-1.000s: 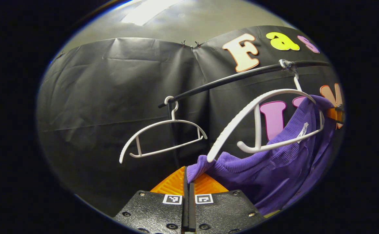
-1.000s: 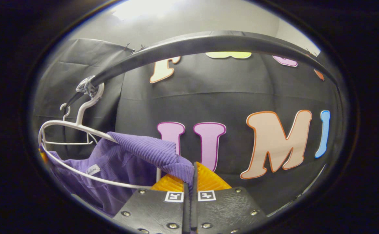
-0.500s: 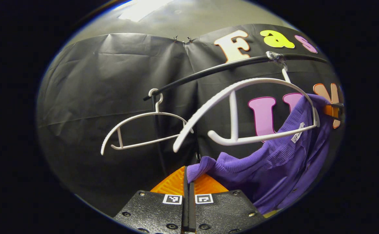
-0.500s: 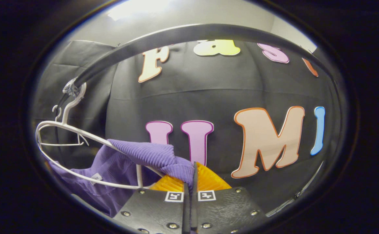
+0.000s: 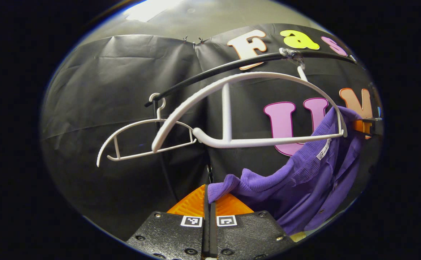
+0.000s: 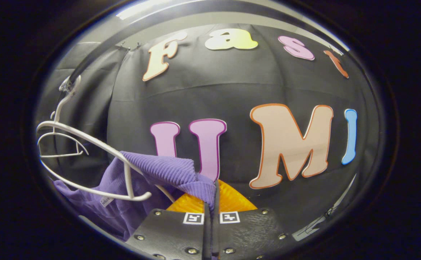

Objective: Grasp the clothes on the hanger with both hands and then place them into the laundry hamper below.

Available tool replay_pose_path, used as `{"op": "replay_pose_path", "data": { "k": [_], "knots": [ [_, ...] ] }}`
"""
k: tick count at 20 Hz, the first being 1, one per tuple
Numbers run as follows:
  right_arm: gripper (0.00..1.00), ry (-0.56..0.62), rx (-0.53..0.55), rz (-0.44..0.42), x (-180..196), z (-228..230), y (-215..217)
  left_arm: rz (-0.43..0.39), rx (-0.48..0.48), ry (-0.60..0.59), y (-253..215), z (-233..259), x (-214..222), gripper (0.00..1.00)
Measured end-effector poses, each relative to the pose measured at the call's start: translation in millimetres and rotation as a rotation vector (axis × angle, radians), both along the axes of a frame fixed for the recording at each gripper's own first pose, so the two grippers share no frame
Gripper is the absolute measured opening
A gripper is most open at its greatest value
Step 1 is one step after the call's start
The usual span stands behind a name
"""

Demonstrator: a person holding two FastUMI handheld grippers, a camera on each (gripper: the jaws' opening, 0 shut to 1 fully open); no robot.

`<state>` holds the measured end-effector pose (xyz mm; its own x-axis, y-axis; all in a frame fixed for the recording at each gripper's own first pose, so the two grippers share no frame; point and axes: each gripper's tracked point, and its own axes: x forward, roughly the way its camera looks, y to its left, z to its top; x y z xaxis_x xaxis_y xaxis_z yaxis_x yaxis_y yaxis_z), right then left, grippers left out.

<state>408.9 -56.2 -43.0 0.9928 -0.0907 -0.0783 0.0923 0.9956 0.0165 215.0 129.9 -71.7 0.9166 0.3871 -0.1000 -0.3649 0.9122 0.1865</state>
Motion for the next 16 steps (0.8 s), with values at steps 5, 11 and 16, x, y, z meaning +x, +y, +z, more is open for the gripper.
{"op": "replay_pose_path", "data": {
  "k": [5,11,16],
  "knots": [
    [0.01,0.062,-0.007,-0.036,-2,-34,-21,-0.033,0.000,0.028,-12,-10,7,0.00],
    [0.04,0.122,-0.026,-0.062,-15,-67,-38,-0.057,-0.015,0.071,-21,-28,11,0.00],
    [0.02,0.190,-0.037,-0.048,-33,-101,-38,-0.100,-0.031,0.116,-36,-48,12,0.00]
  ]
}}
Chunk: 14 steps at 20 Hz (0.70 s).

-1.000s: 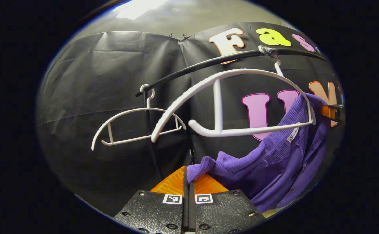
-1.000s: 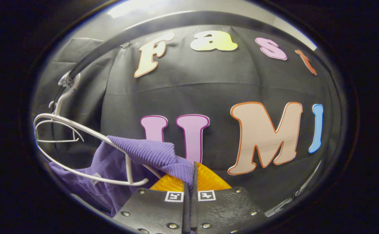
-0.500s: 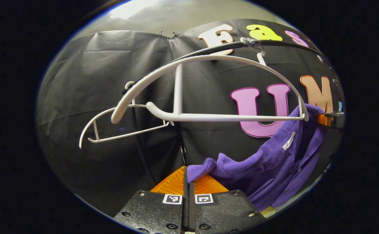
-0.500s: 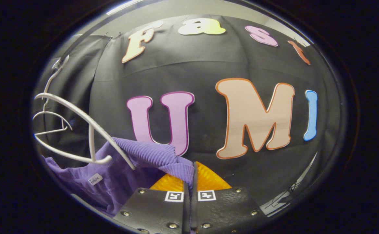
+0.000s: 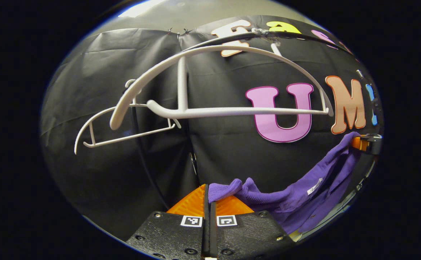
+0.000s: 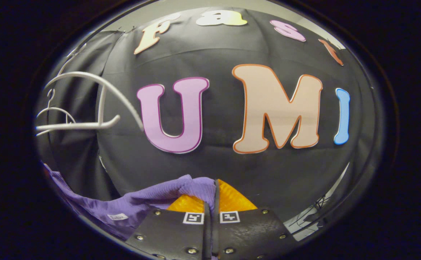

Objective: Grasp the clothes on the hanger with both hands and then place them into the laundry hamper below.

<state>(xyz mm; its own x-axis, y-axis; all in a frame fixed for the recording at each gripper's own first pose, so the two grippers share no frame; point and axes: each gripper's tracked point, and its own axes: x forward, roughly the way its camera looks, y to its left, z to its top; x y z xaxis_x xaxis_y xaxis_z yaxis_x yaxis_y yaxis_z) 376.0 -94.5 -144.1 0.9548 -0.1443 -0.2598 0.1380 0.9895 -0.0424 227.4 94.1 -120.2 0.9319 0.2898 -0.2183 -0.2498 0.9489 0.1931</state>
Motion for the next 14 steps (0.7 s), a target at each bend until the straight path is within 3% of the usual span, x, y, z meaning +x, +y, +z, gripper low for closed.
{"op": "replay_pose_path", "data": {
  "k": [6,14],
  "knots": [
    [0.02,0.080,0.034,0.069,-26,-32,27,-0.081,-0.023,0.050,-29,-22,5,0.00],
    [0.02,0.146,0.055,0.268,-50,-51,90,-0.243,-0.146,0.073,-83,-44,17,0.01]
  ]
}}
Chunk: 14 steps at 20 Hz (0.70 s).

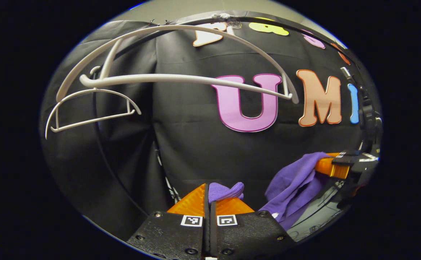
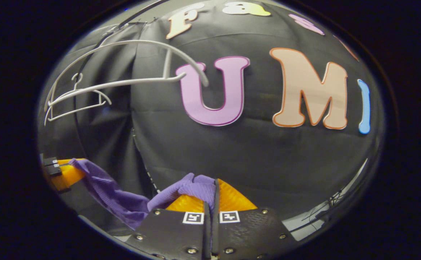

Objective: Grasp the clothes on the hanger with both hands and then place them into the laundry hamper below.

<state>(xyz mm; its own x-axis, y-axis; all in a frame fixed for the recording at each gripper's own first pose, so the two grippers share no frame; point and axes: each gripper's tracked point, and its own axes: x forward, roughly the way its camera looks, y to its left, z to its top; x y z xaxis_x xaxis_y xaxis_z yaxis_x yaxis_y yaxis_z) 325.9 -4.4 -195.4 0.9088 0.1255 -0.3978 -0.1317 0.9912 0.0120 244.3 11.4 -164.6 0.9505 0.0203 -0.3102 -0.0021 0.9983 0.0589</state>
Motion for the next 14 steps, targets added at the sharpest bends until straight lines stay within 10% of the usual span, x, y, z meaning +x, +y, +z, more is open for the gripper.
{"op": "replay_pose_path", "data": {
  "k": [14],
  "knots": [
    [0.02,0.283,-0.021,0.118,-48,-103,27,-0.060,-0.225,0.257,-43,-100,-1,0.01]
  ]
}}
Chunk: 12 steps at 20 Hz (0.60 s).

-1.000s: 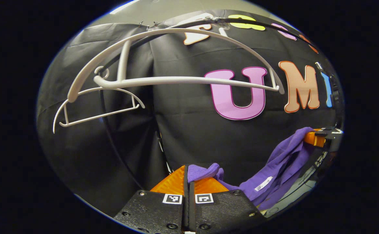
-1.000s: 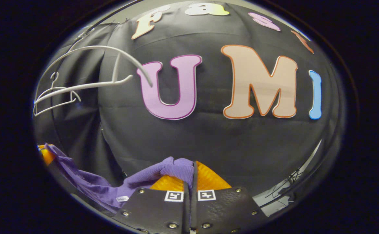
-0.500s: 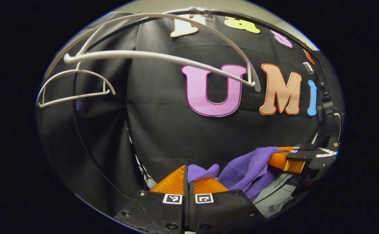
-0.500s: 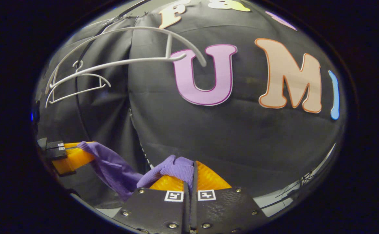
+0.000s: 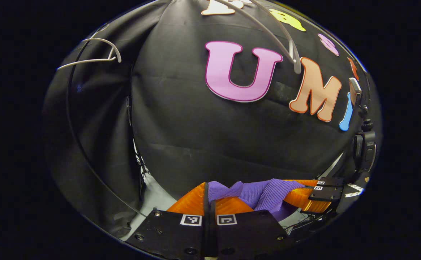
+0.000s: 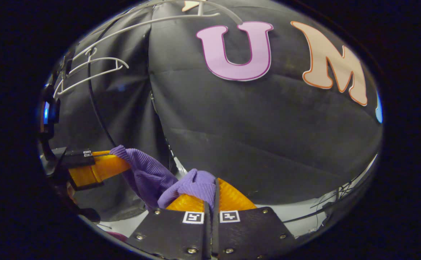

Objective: Grasp the clothes on the hanger with both hands and then place them into the laundry hamper below.

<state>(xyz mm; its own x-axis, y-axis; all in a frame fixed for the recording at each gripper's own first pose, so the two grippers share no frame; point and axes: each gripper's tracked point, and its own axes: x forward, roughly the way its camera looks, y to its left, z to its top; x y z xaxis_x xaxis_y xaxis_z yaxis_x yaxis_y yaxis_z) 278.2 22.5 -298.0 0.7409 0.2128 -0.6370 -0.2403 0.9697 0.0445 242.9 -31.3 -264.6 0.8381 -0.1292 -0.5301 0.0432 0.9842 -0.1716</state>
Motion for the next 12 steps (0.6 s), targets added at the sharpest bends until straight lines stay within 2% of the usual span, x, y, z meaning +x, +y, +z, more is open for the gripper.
{"op": "replay_pose_path", "data": {
  "k": [2,3,12],
  "knots": [
    [0.02,0.033,-0.013,-0.003,-7,-16,-5,-0.012,-0.004,0.036,-3,-17,-1,0.03],
    [0.02,0.052,-0.022,-0.004,-10,-23,-8,-0.017,-0.005,0.058,-5,-24,-3,0.01],
    [0.02,0.248,-0.071,-0.016,-39,-82,-22,-0.048,-0.017,0.250,-14,-84,-37,0.01]
  ]
}}
